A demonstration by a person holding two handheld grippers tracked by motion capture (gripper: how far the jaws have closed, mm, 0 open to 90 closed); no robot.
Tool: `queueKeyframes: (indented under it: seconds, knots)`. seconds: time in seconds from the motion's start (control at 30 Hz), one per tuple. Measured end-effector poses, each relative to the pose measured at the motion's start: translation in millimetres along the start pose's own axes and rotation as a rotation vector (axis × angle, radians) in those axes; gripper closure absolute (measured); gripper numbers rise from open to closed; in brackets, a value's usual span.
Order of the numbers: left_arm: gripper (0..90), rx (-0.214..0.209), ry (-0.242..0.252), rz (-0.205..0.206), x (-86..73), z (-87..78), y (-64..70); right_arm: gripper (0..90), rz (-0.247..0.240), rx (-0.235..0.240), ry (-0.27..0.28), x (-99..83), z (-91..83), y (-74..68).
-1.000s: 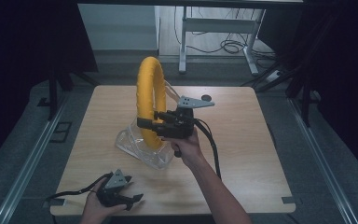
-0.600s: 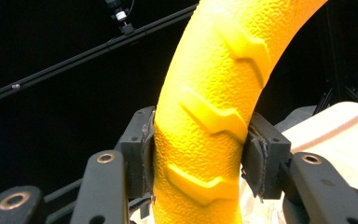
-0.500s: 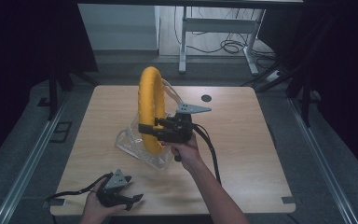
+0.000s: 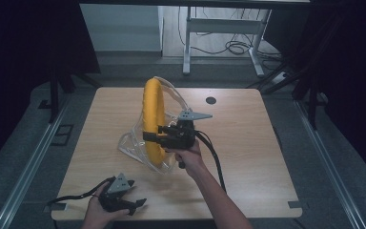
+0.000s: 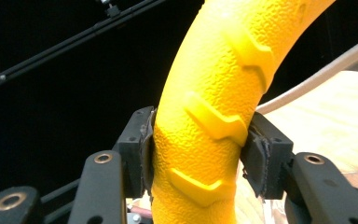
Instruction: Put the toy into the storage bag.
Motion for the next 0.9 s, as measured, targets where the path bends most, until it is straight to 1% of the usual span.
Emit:
queueKeyframes:
  seconds: [0.07, 0.1, 0.13, 0.17, 0.43, 0.47, 0.5, 0.53, 0.57, 0.63, 0.73, 0.9]
  knots:
    - [19.5, -0.002, 0.001, -0.002, 0.1, 0.1, 0.0, 48.4, -0.006, -0.007, 0.001, 0.5, -1.0, -0.1]
    - [19.5, -0.002, 0.001, 0.0, 0.2, 0.1, 0.0, 46.6, -0.048, -0.033, -0.014, 0.3, -0.5, -1.9]
    - [19.5, -0.002, 0.001, 0.0, 0.2, 0.1, 0.0, 46.6, -0.048, -0.033, -0.014, 0.3, -0.5, -1.9]
    - [19.5, -0.002, 0.001, 0.0, 0.2, 0.1, 0.0, 45.4, -0.081, -0.066, -0.021, 1.3, -0.7, -5.2]
    - [19.5, -0.002, -0.001, 0.001, -0.1, 0.5, 0.2, 41.8, -0.117, -0.098, -0.027, 1.8, -1.4, -7.8]
    - [19.5, -0.001, -0.003, 0.002, -0.2, 0.7, 0.3, 36.4, -0.116, -0.089, -0.029, 1.8, -1.3, -8.6]
    - [19.5, -0.001, -0.003, 0.002, -0.2, 0.7, 0.3, 36.4, -0.116, -0.089, -0.029, 1.8, -1.3, -8.6]
    - [19.5, -0.002, -0.004, 0.003, -0.3, 0.9, 0.4, 34.5, -0.114, -0.084, -0.028, 1.9, -1.4, -8.9]
    - [19.5, -0.001, -0.003, 0.003, -0.3, 1.0, 0.4, 29.5, -0.117, -0.099, -0.029, 1.9, -2.2, -10.3]
    - [19.5, 0.001, -0.005, 0.007, -0.4, 1.2, 0.4, 27.0, -0.12, -0.11, -0.03, 1.9, -4.0, -11.7]
    - [19.5, -0.002, -0.005, 0.002, -0.4, 1.1, 0.8, 25.8, -0.119, -0.113, -0.026, 1.4, -6.2, -13.3]
    - [19.5, -0.003, -0.006, 0.003, -0.5, 1.0, 1.0, 25.7, -0.137, -0.108, -0.016, -0.9, -12.5, -19.0]
Point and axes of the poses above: each handheld gripper's, and its own axes: z roughly forward along the jaws, x roughly out of its top, y roughly to its right, the point moved 1 cm from there along z, roughly forward along the jaws, and after that the axes turned 13 degrees about x, right-handed, at the moved point
